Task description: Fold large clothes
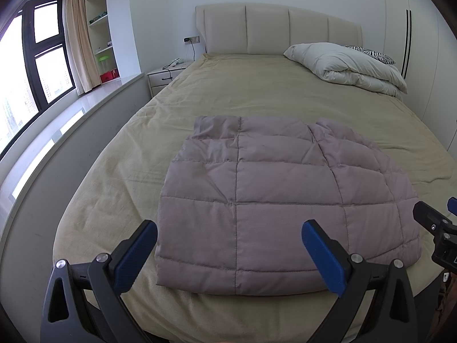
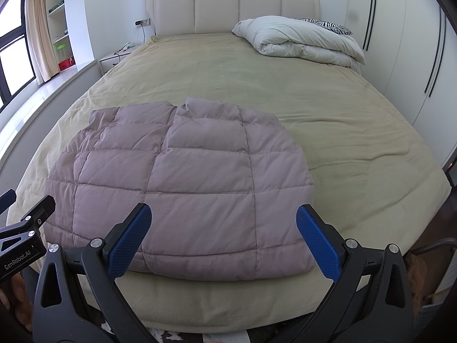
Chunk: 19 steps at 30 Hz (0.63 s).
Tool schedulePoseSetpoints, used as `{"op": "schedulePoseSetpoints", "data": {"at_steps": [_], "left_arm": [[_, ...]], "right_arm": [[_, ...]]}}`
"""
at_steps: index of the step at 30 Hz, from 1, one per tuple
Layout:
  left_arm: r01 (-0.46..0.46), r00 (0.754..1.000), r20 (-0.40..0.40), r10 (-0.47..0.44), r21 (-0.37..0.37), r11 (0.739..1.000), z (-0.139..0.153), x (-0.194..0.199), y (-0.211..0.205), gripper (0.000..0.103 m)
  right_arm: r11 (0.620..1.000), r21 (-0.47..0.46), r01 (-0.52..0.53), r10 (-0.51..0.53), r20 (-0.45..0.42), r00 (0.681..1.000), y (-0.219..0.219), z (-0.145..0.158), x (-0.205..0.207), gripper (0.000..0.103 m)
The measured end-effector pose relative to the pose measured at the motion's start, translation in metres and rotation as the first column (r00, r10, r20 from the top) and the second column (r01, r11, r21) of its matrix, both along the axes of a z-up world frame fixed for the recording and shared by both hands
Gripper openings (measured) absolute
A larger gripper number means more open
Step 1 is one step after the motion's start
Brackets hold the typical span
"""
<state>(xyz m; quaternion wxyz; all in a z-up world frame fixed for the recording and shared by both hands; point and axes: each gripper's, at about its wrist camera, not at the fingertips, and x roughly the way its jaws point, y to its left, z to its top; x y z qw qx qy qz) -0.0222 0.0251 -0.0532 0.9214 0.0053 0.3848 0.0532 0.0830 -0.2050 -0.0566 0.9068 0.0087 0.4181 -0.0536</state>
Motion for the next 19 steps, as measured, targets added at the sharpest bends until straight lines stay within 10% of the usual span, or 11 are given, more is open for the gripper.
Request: {"op": "schedulePoseSetpoints", "data": {"at_steps": [19], "left_arm": [[0.004, 1.0, 0.004, -0.004, -0.008, 1.0, -0.0009, 0.0018, 0.0027, 0.103]], "right_arm": [[1.0, 0.001, -0.008, 0.008, -0.011, 1.0, 0.0017, -0.0039, -0.0017, 0.103]]}}
